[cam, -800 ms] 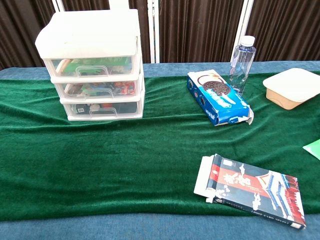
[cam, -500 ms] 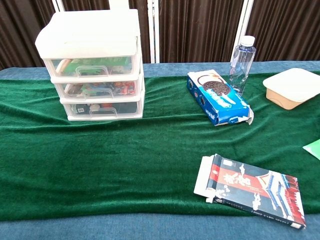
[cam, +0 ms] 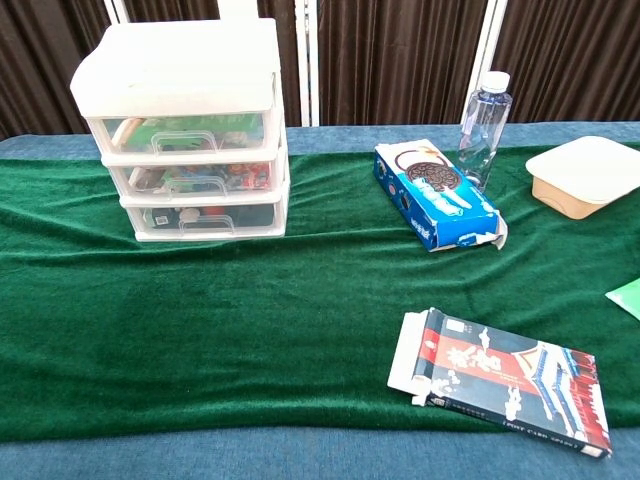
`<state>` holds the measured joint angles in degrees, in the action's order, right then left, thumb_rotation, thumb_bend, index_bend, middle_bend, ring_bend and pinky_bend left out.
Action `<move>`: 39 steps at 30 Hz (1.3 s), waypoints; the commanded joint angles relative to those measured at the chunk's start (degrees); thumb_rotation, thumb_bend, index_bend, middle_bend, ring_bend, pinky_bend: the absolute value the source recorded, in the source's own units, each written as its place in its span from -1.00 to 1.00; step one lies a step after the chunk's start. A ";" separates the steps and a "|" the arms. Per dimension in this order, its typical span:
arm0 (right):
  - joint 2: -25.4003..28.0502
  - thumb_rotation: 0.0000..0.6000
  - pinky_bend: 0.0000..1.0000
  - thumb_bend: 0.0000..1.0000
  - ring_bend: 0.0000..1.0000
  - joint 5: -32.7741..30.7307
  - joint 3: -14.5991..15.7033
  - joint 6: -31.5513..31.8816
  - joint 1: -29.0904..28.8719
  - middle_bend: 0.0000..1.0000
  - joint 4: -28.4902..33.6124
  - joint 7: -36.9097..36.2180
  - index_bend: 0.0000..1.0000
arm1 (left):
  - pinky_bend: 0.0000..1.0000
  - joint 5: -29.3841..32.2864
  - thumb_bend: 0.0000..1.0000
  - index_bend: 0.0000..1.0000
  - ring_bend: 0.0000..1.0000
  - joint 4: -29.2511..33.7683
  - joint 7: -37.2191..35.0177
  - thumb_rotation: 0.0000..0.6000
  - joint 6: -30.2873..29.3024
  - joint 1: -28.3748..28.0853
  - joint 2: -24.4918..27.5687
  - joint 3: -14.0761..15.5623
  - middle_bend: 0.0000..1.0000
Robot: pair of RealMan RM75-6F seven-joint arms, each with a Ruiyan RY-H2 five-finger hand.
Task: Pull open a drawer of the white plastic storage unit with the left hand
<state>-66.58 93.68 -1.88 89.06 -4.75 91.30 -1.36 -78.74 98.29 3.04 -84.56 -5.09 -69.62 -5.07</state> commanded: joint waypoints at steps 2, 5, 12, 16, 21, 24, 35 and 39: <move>0.27 1.00 -1.00 -0.93 -1.00 1.03 0.39 0.77 0.28 -1.00 0.36 -0.19 -1.00 | 0.14 0.55 -0.54 -1.00 0.06 2.46 -3.97 1.00 -0.96 0.29 -1.63 -1.20 0.32; 0.24 1.00 -1.00 -0.93 -1.00 1.26 0.48 0.84 0.30 -1.00 0.52 0.03 -1.00 | 0.45 0.60 -0.47 -0.99 0.41 3.19 -8.63 1.00 1.40 -0.47 -1.55 -1.26 0.66; 0.03 1.00 -1.00 -0.93 -1.00 0.96 0.43 0.35 0.16 -1.00 0.53 0.54 -1.00 | 0.58 2.74 -0.26 -0.97 0.60 8.50 -23.49 1.00 15.84 -5.74 2.57 -1.12 0.87; 0.03 1.00 -1.00 -0.93 -1.00 1.10 0.52 0.31 0.16 -1.00 0.59 0.59 -1.00 | 0.59 7.57 -0.20 -0.97 0.61 10.23 -24.77 1.00 23.02 -9.66 2.48 -2.61 0.88; 0.21 1.00 -1.00 -0.93 -1.00 1.40 0.60 0.61 0.25 -1.00 0.71 0.32 -1.00 | 0.60 15.20 -0.14 -0.96 0.62 11.62 -27.12 1.00 29.93 -13.98 1.20 -5.66 0.90; 0.31 1.00 -1.00 -0.93 -1.00 1.21 0.54 0.51 0.23 -1.00 0.71 0.06 -1.00 | 0.60 18.14 -0.11 -0.92 0.62 10.58 -26.90 1.00 31.43 -16.21 -0.61 -7.36 0.90; 0.87 1.00 -1.00 -0.93 -1.00 0.92 0.27 0.82 0.29 -1.00 0.76 -1.44 -1.00 | 0.60 27.03 -0.11 -0.86 0.62 8.80 -20.71 1.00 31.63 -22.37 -6.92 -11.01 0.90; 1.14 1.00 -1.00 -0.93 -1.00 0.80 0.15 1.04 0.37 -1.00 0.81 -2.04 -1.00 | 0.60 29.62 -0.11 -0.86 0.62 8.54 -18.74 1.00 31.20 -23.83 -8.16 -11.64 0.90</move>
<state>-65.49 94.50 -1.70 90.06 -4.41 92.09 -3.32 -49.87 107.00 -16.20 -53.20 -28.35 -77.24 -16.33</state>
